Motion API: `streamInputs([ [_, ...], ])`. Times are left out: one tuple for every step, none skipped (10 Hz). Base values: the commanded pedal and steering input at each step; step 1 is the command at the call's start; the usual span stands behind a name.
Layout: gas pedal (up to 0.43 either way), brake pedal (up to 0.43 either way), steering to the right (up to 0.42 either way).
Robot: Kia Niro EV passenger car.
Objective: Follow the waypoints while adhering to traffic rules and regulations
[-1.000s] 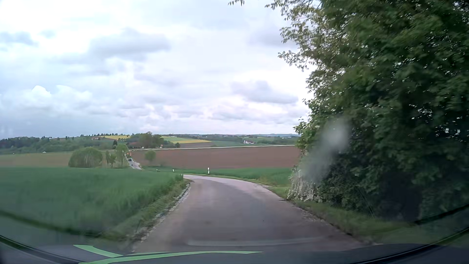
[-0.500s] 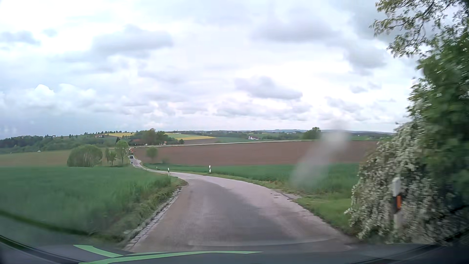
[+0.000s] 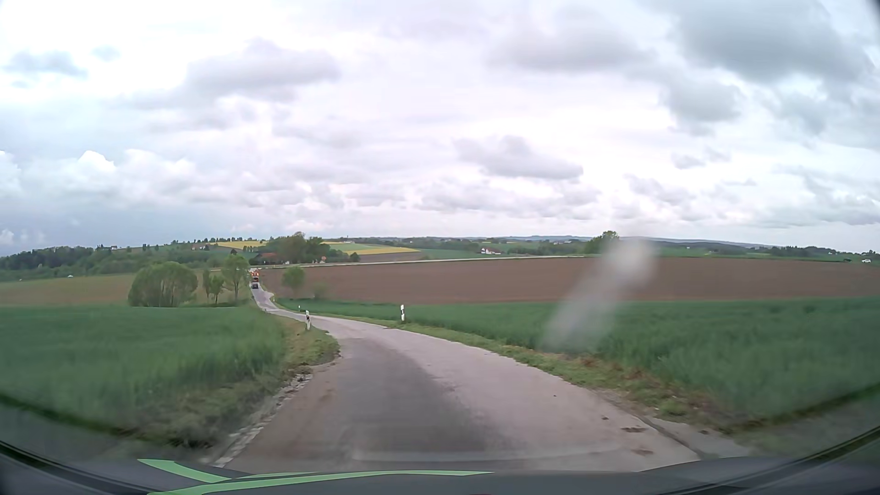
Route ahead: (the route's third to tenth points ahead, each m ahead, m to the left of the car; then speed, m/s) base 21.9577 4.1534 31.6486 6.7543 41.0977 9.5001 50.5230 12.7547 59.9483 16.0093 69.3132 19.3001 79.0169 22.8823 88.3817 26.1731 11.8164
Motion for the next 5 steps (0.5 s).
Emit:
streamInputs([
  [0.0, 0.0, -0.036],
  [0.0, 0.0, -0.036],
  [0.0, 0.0, -0.038],
  [0.0, 0.0, -0.041],
  [0.0, 0.0, -0.046],
])
